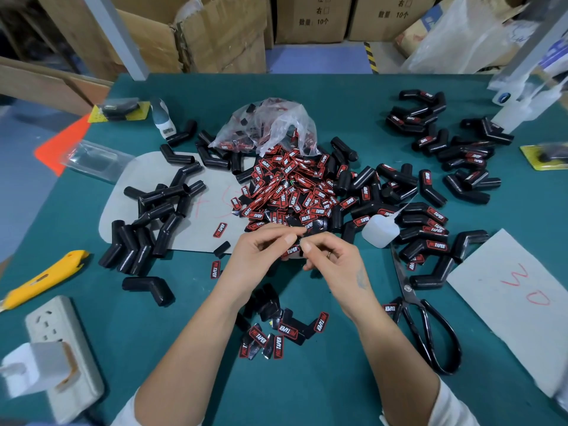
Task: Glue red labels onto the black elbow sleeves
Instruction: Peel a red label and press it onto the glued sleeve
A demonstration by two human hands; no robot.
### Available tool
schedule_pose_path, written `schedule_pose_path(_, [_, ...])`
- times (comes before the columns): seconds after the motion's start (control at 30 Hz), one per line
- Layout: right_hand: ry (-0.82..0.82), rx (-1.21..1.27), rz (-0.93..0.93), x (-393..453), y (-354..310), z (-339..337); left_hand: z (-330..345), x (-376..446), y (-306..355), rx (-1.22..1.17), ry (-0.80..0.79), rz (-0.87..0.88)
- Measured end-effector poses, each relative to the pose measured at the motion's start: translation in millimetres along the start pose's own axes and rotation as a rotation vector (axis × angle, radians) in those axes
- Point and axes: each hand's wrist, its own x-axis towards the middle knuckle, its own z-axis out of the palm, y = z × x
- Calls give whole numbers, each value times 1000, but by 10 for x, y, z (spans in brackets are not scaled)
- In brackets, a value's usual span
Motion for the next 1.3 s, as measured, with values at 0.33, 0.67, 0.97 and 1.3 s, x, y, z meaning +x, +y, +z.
schedule_pose_path(0.33, [102, 248, 118, 65, 43, -59, -86, 12, 29, -34, -15, -52])
schedule_pose_path(0.67, [173, 77, 81, 41, 79, -32, -26, 5, -6, 30, -11, 18])
schedule_pose_path(0.97, [179, 38, 109, 44, 64, -26, 20, 4, 9, -129, 64, -68])
schedule_pose_path(1.3, [206, 15, 32, 21, 12, -45, -14, 6, 15, -259, -54, -77])
